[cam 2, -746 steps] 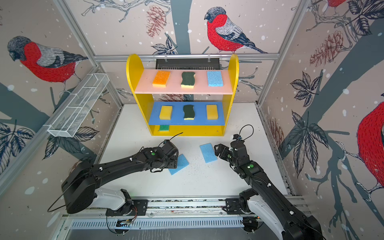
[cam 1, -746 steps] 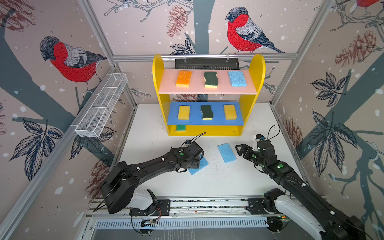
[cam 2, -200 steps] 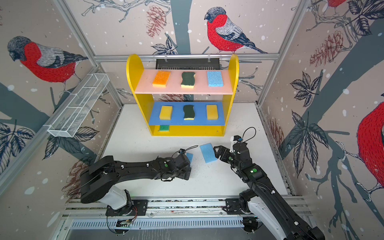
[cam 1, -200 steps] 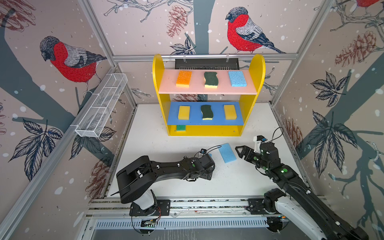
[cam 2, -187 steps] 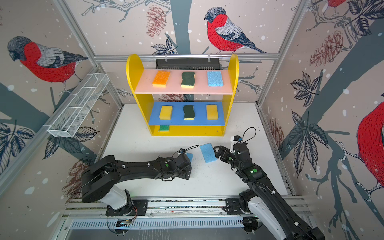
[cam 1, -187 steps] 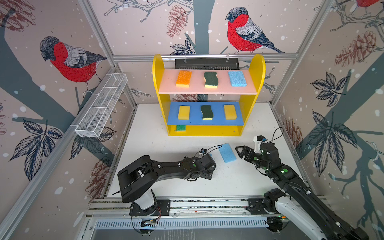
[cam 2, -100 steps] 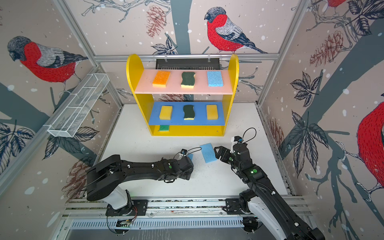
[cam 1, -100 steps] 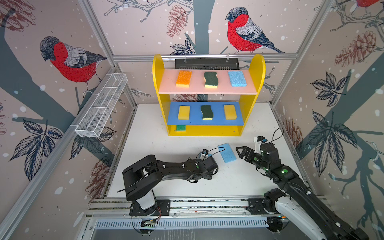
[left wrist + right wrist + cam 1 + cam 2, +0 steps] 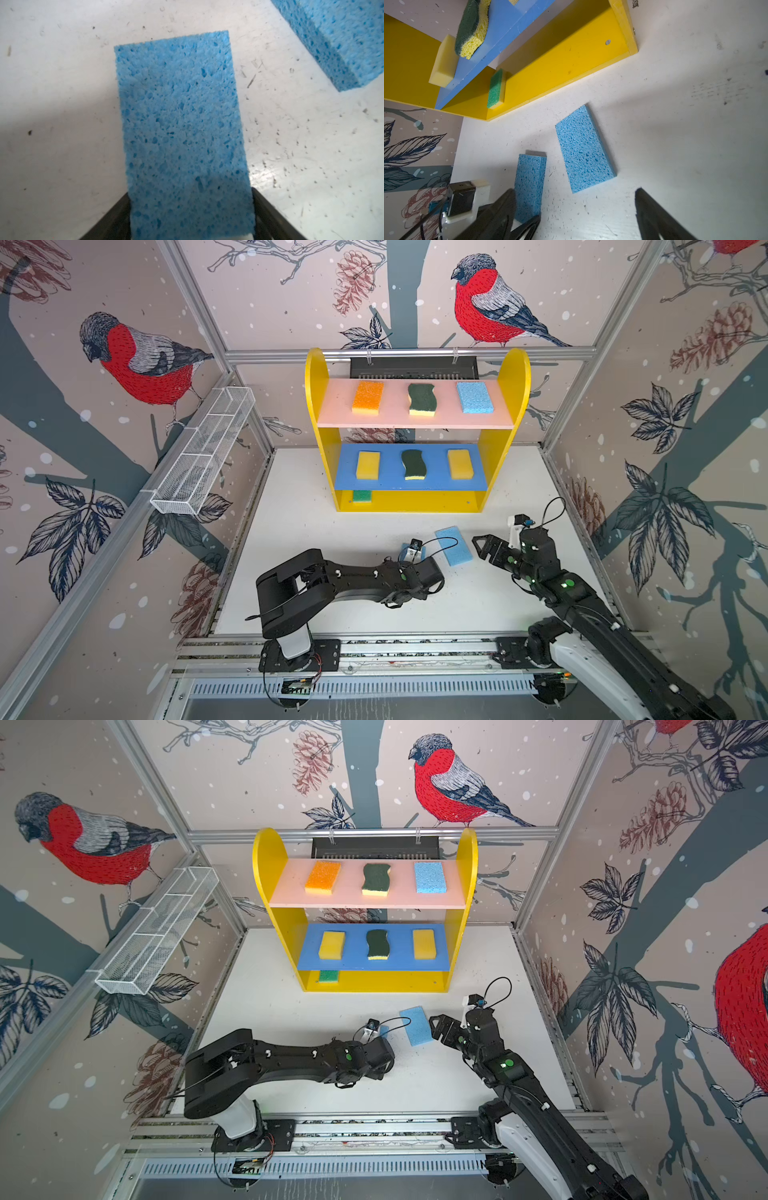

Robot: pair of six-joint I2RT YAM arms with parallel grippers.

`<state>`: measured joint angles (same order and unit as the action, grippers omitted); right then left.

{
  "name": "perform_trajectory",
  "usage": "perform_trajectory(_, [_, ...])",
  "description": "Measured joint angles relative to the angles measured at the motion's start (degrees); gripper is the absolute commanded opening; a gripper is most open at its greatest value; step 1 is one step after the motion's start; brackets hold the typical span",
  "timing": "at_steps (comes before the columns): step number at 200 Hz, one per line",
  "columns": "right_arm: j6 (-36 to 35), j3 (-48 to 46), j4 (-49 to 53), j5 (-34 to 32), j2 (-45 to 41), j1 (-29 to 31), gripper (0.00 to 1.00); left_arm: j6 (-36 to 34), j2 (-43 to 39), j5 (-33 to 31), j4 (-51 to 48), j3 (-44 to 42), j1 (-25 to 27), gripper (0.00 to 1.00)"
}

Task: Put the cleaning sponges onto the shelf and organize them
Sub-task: 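Lift the blue sponge and carry it toward the space under the blue shelf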

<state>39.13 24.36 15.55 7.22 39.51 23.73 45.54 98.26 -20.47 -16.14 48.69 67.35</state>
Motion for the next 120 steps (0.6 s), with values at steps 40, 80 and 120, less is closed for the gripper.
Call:
perform_trajectory(40, [-0.2, 0.2, 0.0, -0.8, -0.4, -0.1, 0.89, 0.6, -0.7, -1.2, 1.6, -1.5, 0.1, 0.67])
perform_trajectory(80, [-0.5, 0.3, 1.4, -2.0, -1.8, -0.1, 0.89, 1.4, -0.5, -2.5, 1.8, -1.5, 0.2, 0.60])
perform_trajectory(120, [-1.5, 1.0, 2.9, -4.1, -3.8, -0.1, 0.89, 2.4, -0.3, -3.5, 1.8, -0.9, 0.2, 0.57])
